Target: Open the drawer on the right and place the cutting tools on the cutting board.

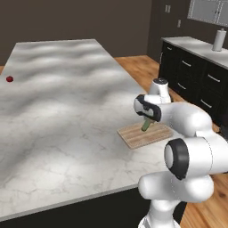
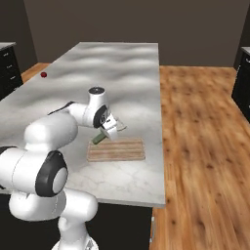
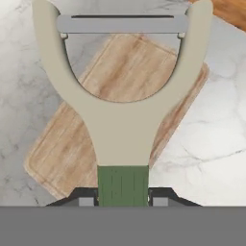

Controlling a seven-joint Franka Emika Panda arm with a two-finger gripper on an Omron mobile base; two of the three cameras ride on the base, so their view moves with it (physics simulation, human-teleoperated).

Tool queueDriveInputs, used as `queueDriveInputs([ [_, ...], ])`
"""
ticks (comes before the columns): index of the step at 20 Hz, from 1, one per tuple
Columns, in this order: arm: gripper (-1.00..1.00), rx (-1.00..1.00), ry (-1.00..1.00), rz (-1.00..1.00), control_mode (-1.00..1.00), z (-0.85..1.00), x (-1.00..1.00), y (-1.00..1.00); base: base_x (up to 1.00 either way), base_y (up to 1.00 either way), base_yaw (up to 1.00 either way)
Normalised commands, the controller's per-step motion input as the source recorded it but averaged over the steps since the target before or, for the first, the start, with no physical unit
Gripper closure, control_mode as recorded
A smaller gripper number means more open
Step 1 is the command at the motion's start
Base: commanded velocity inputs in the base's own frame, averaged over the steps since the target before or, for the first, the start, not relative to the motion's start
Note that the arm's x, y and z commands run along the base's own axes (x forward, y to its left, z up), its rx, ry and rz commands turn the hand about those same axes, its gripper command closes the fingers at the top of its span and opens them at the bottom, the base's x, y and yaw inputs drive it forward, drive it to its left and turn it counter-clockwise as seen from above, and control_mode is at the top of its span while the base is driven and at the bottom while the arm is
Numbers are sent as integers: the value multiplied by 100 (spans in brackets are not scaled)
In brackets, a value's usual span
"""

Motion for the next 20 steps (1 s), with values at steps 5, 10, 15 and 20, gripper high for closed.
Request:
queueDriveInputs([
  [5,100,3,19,-16,-100,-66,54,0,0,0,0],
  [10,100,6,23,-13,-100,-62,60,0,0,0,0],
  [15,100,2,18,-9,-100,-51,63,0,0,0,0],
  [20,100,0,14,-6,-100,-46,52,0,0,0,0],
])
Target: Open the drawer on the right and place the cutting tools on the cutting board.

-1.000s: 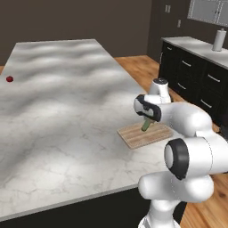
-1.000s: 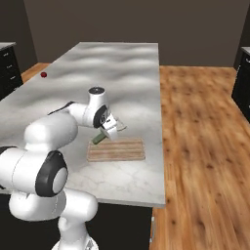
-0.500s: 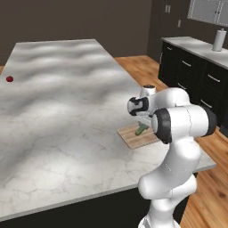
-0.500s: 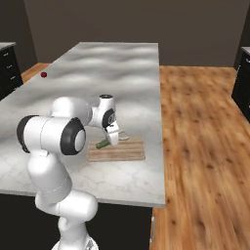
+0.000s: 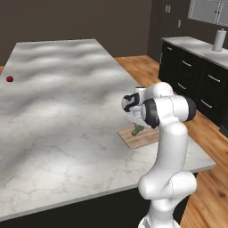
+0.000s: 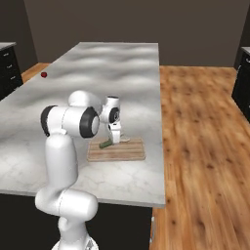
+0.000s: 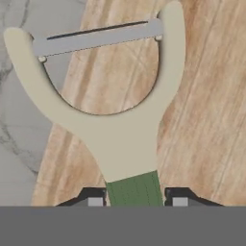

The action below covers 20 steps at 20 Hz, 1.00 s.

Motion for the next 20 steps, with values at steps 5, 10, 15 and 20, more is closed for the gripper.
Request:
queueDriveInputs([
  [5,-100,0,2,-1,-100,-11,11,0,0,0,0],
  [10,-100,4,-1,0,-100,51,-15,-8,0,0,0],
  [15,-100,6,-3,-1,-100,92,-45,-23,0,0,0],
  [20,-100,2,-8,8,-100,100,-80,-7,0,0,0],
])
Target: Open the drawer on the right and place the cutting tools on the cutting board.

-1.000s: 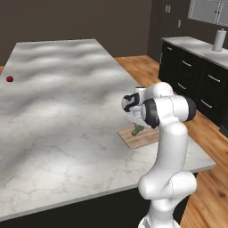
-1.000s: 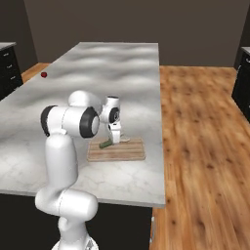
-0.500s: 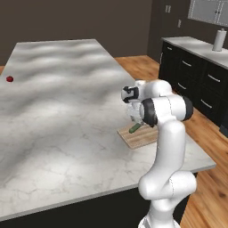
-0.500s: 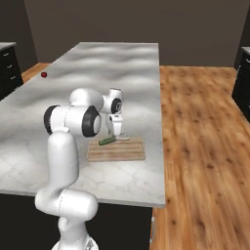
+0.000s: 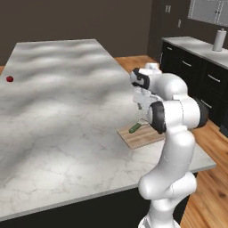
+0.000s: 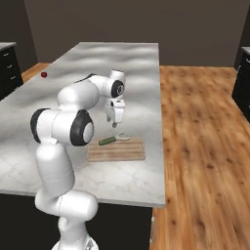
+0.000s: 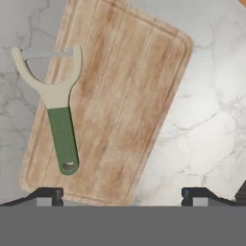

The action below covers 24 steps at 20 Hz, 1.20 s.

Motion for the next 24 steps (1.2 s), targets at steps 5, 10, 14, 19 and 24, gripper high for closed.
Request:
queueDriveInputs([
  [5,-100,0,-24,27,-100,88,-95,0,0,0,0],
  [10,-100,0,-55,29,-100,6,-100,-14,0,0,0],
  [14,-100,2,-20,5,-100,0,-37,-13,0,0,0],
  [19,-100,0,-5,7,100,-1,-49,2,-20,4,7],
  [24,-100,0,0,0,100,0,0,0,-60,56,53],
])
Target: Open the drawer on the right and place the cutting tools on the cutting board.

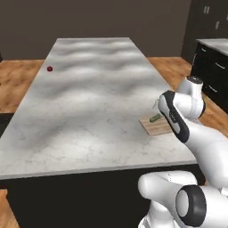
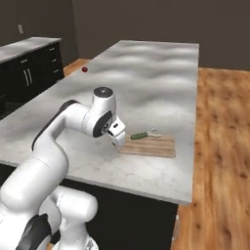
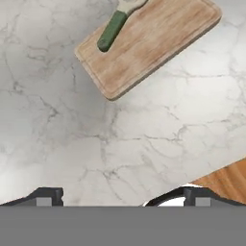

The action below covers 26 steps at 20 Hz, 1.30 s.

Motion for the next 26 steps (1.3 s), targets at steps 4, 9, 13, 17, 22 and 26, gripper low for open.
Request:
queueDriveInputs([
  [4,-100,0,0,0,100,0,0,0,-12,100,49],
  [9,-100,0,0,0,100,0,0,0,3,100,21],
  [13,-100,0,0,0,100,0,0,0,19,100,5],
  [17,-100,0,0,0,100,0,0,0,22,100,0],
  [22,-100,0,0,0,100,0,0,0,14,100,0],
  [26,-100,0,0,0,100,0,0,0,-24,100,0],
])
